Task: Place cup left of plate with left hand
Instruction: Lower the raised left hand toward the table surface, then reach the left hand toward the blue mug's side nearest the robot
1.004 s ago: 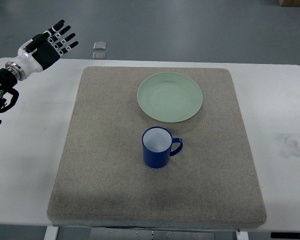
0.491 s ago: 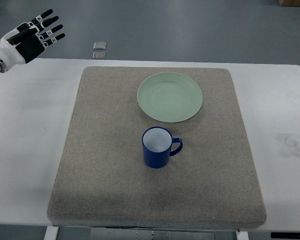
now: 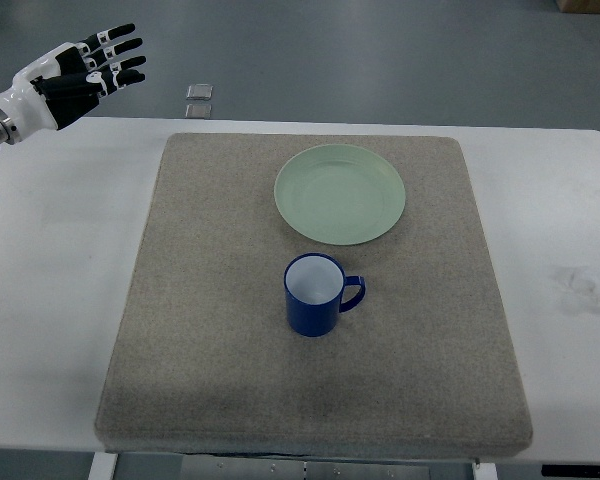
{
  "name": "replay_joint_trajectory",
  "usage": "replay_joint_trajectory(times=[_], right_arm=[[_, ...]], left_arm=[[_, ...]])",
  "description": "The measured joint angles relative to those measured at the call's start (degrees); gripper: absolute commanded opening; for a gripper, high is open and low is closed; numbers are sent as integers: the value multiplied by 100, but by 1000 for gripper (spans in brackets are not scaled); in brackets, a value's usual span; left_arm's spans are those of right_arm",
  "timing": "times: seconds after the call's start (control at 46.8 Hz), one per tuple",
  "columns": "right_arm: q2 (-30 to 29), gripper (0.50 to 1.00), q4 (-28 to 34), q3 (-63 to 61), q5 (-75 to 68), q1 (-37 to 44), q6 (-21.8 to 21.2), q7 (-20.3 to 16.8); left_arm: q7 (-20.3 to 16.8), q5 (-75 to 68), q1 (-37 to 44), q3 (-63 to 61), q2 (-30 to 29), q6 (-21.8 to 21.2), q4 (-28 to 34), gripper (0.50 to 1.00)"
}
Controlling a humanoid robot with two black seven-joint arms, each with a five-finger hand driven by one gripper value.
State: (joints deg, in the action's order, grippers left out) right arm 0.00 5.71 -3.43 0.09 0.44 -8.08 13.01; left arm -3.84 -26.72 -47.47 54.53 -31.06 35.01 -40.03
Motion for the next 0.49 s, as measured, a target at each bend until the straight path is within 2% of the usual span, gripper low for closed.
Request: replay_joint_trajectory(times=[0.107,0.491], right_arm=[[0,932,0,0,0,0,0,0],[0,932,0,0,0,2,0,1]], left_arm=[[-33,-23,142,-212,-146,-2,-317,996],[-59,-347,1451,-306,-532,-2,-2148,996]])
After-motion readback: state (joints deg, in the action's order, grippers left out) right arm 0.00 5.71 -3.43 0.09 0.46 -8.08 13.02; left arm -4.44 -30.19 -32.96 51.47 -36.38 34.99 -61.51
